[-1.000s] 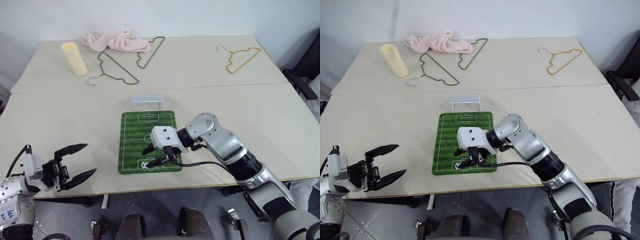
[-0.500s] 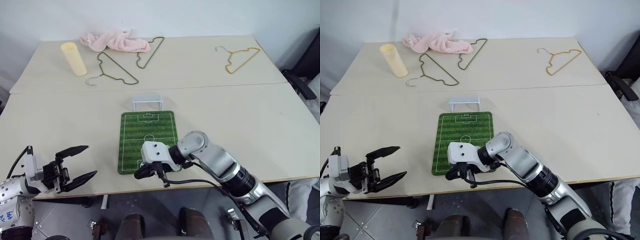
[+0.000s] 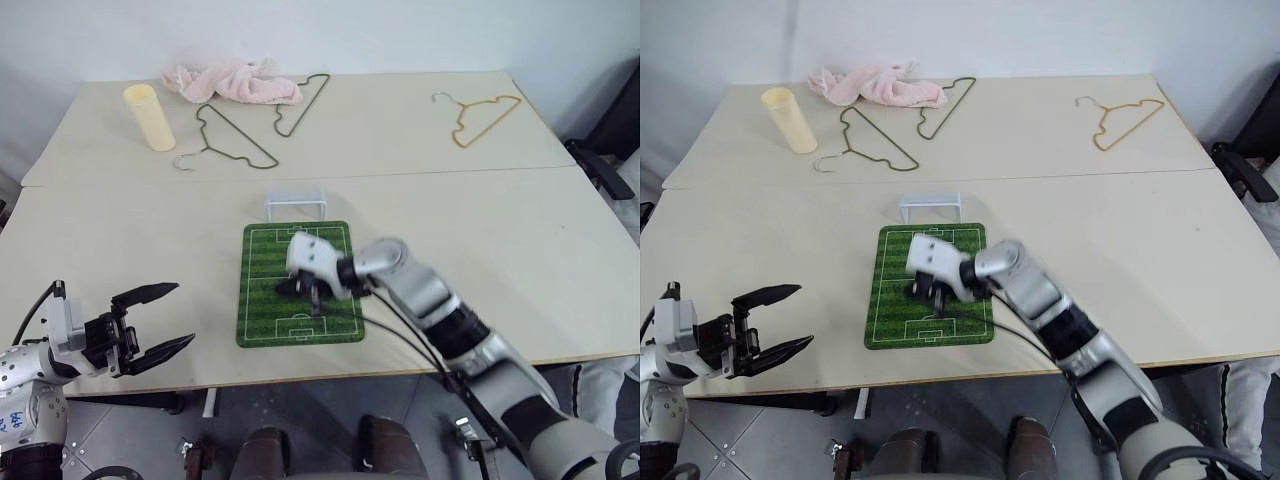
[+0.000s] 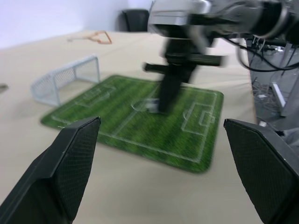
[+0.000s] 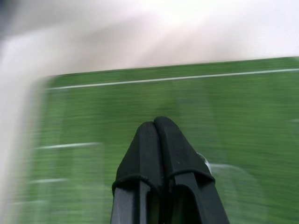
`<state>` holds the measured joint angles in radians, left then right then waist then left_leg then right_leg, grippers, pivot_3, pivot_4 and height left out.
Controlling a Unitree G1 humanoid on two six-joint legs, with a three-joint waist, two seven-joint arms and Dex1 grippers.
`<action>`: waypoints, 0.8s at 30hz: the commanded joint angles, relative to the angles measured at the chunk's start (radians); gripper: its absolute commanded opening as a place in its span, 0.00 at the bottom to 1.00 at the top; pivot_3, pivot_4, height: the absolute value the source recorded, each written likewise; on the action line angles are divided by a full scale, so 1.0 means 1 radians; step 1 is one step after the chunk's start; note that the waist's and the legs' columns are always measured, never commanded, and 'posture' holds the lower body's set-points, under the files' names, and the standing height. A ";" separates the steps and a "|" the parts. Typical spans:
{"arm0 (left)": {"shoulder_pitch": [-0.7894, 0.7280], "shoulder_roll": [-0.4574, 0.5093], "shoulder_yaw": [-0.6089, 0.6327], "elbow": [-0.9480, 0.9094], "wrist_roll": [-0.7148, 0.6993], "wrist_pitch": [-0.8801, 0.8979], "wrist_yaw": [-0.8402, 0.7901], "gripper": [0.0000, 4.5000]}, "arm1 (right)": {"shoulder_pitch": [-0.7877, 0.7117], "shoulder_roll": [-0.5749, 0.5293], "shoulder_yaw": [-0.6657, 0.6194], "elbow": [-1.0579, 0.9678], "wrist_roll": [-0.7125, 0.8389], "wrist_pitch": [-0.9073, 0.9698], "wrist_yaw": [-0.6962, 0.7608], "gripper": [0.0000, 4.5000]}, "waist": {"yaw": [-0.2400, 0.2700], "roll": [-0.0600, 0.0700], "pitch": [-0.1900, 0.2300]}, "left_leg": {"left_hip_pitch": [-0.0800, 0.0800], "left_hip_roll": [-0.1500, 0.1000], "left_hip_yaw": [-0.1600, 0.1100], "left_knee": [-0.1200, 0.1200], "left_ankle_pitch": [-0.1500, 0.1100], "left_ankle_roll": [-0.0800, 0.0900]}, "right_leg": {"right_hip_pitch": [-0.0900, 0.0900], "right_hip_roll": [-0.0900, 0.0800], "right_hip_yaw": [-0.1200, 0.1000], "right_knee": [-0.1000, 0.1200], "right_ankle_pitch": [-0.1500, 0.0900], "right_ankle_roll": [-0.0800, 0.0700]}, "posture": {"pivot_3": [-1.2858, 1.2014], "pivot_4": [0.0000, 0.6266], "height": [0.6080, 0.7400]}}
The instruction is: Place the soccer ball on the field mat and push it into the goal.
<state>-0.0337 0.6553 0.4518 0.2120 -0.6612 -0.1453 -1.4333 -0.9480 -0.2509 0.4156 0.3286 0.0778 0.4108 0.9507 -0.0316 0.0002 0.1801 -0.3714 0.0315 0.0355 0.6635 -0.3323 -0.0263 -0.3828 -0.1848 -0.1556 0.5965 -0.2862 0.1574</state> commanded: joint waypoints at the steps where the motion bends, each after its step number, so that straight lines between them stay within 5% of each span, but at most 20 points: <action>1: -0.037 0.018 0.002 0.025 0.008 -0.017 -0.004 1.00 | -0.126 0.020 -0.141 0.057 0.045 -0.059 -0.047 0.01 | -0.002 0.000 0.000 | 0.000 0.000 0.000 0.000 0.000 0.000 | -0.001 0.000 0.000 0.000 0.000 0.000 | 0.52 0.24 1.00; 8: -0.073 0.014 -0.005 0.064 0.020 -0.032 -0.010 1.00 | -0.117 -0.033 -0.203 -0.032 0.075 -0.031 0.007 0.01 | -0.006 -0.001 0.000 | 0.000 0.000 0.002 -0.002 -0.002 0.000 | -0.001 0.000 -0.002 -0.001 0.000 0.000 | 0.52 0.24 1.00; 17: -0.079 0.014 0.027 0.092 0.062 -0.038 0.147 1.00 | 0.252 -0.360 -0.252 -0.243 0.167 -0.090 0.278 0.01 | 0.003 -0.001 0.000 | 0.000 0.000 0.005 0.001 -0.003 0.002 | 0.000 0.000 -0.001 -0.002 0.000 0.000 | 0.52 0.24 1.00; 24: -0.067 0.035 0.053 0.103 0.087 0.011 0.280 1.00 | 0.346 -0.424 -0.379 -0.033 0.231 -0.251 0.379 0.51 | -0.006 -0.001 0.000 | 0.002 0.001 0.007 0.001 -0.003 0.002 | 0.000 0.000 0.001 -0.001 0.000 0.000 | 0.52 0.24 1.00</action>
<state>-0.1160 0.6708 0.4716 0.3252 -0.5818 -0.1426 -1.1814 -0.6060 -0.6592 0.0796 0.2708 0.2885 0.2129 1.3132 -0.0377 -0.0012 0.1800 -0.3694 0.0324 0.0423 0.6641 -0.3352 -0.0245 -0.3830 -0.1851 -0.1551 0.5950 -0.2860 0.1576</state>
